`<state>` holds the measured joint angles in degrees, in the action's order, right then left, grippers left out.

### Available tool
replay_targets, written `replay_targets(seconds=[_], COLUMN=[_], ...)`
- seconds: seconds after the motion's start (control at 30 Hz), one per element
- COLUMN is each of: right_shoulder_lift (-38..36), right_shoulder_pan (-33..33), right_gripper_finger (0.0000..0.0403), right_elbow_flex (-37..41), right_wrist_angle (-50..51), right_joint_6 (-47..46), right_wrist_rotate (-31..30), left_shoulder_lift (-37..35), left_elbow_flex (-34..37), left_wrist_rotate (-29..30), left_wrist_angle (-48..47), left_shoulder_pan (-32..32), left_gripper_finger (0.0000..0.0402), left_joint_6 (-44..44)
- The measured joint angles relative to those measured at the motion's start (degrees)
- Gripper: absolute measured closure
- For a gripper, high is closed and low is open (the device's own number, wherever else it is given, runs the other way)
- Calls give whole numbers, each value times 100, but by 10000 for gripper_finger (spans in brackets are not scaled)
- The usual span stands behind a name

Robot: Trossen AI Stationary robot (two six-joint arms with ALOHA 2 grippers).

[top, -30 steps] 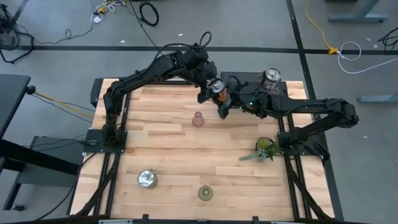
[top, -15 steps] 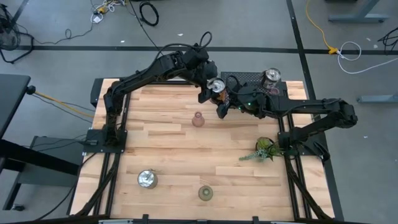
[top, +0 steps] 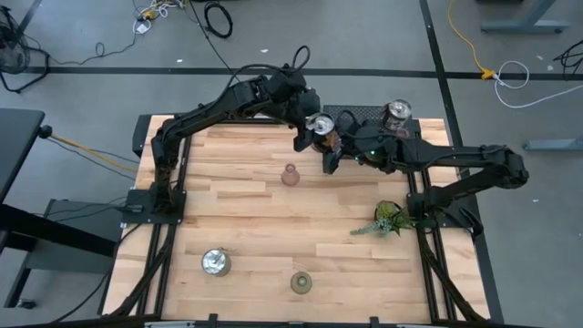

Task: Pick & Place candle stick holders
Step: Put the top silver scented candle on the shelf aligned with the silver scented candle

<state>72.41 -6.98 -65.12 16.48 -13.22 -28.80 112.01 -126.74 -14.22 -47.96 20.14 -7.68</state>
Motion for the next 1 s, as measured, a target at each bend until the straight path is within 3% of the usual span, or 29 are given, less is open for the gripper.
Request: replay_targets(seconds=[0.2,0.33,0.43,0.57,0.8,1.0], right_shoulder_lift=[-132,-205,-351,-665,-866,-875], right_shoulder_pan=[-2,-23,-72,-160,-521,-1185], right_gripper_finger=[82,82,82,82,82,82], right_elbow_flex=[0,2,57,26,24,247], right_wrist_angle=[233,360,1017,1824,2008,1821], right_joint_6=[12,-199,-346,-804,-1214,-1381], right_wrist_rotate=[-67,-419,-974,-1168,-1618,-1602], left_shoulder_lift=[0,-3,-152,-315,-746,-957], left_elbow_flex=[0,-11,-26,-26,-23,-20], left_wrist_rotate=[225,706,1203,1768,2229,2363], left_wrist_angle=[248,332,255,156,25,-555], left_shoulder_pan=[-2,0,67,148,315,392], left_gripper_finger=[46,16,40,71,93,93], left_joint_6=[-22,-43,-67,-115,-94,-44])
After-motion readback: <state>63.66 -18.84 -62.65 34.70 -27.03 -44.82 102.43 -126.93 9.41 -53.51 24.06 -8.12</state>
